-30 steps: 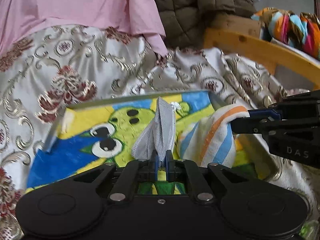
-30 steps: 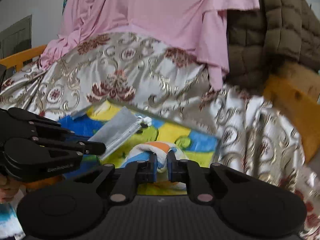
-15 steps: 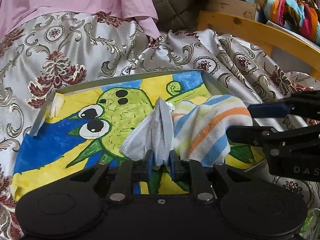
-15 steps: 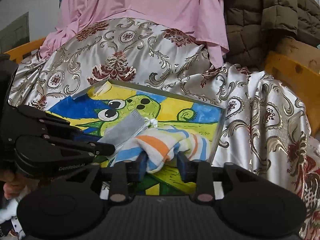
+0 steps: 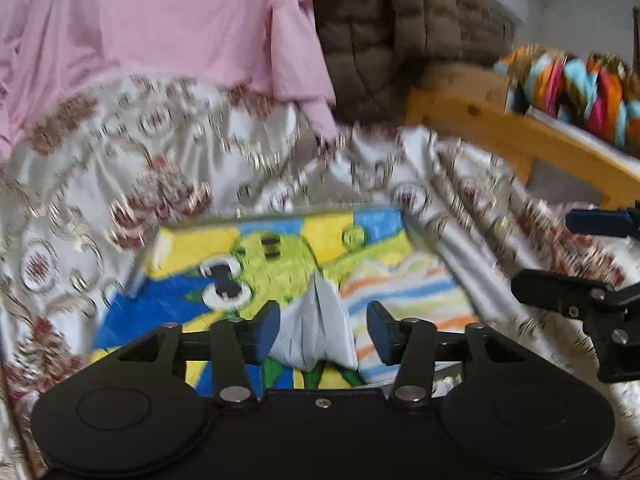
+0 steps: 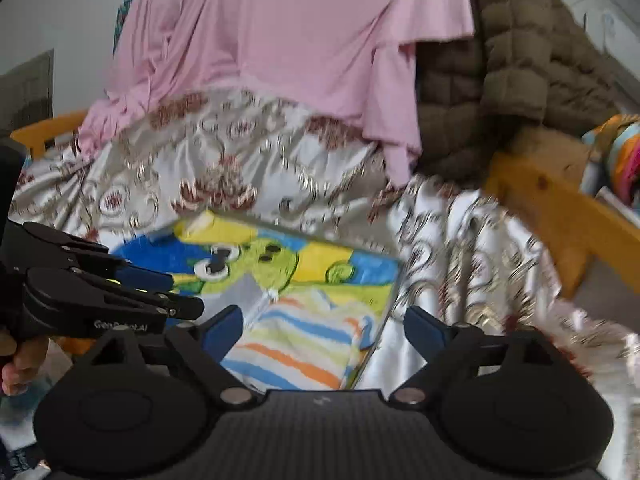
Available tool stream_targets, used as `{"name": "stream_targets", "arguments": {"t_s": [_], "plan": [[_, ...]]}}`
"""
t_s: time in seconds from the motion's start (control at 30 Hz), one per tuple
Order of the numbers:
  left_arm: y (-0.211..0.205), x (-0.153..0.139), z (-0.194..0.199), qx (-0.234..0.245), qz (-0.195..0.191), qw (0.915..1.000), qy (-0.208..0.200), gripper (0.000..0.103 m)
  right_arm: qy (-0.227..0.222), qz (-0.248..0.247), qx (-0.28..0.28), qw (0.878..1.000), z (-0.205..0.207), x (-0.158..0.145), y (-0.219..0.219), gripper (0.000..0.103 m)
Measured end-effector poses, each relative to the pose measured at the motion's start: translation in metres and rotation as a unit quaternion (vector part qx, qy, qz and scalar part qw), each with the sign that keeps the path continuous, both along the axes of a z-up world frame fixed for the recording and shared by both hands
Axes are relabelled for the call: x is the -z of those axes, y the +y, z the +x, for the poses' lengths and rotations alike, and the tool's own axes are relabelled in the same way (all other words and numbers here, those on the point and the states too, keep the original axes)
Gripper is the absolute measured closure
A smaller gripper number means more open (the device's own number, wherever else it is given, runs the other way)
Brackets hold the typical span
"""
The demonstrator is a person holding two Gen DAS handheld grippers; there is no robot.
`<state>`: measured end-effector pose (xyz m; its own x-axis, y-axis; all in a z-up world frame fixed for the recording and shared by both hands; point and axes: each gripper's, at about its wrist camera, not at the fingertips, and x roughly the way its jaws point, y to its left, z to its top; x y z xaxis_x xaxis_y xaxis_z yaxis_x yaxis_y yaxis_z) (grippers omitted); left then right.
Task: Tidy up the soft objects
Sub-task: 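Open both grippers to drop the mask and sock into the tray, then lift, then lower both tools back toward the pile of soft items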
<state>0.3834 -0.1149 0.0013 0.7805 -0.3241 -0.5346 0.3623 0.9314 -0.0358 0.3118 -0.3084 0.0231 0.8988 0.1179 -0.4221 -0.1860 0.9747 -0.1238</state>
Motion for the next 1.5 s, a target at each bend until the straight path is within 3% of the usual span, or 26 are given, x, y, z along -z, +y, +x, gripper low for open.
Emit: {"name": "stream_targets", "arguments": {"t_s": [0.4,0.8,1.1,1.5], "plan": [[0.019,-0.085,-0.092,0.010,-0.019,0.9954,-0.094,0.027,-0.082,0.020,0.003,0.996,-0.083,-0.071,0.000,0.000],[0.047,-0.127,-0.194,0.011,-0.046,0.9893,-0.138,0.013,-0.129,0.036,0.001,0.991,-0.176,-0.110,0.013,0.000],[0.067,-0.122,-0.264,0.008,-0.049,0.9873,-0.151,0.008,-0.131,0.056,0.012,0.990,-0.236,-0.103,0.029,0.000],[0.102,-0.091,-0.324,-0.003,-0.043,0.9894,-0.139,0.007,-0.113,0.051,0.033,0.992,-0.298,-0.064,0.058,0.000]]}}
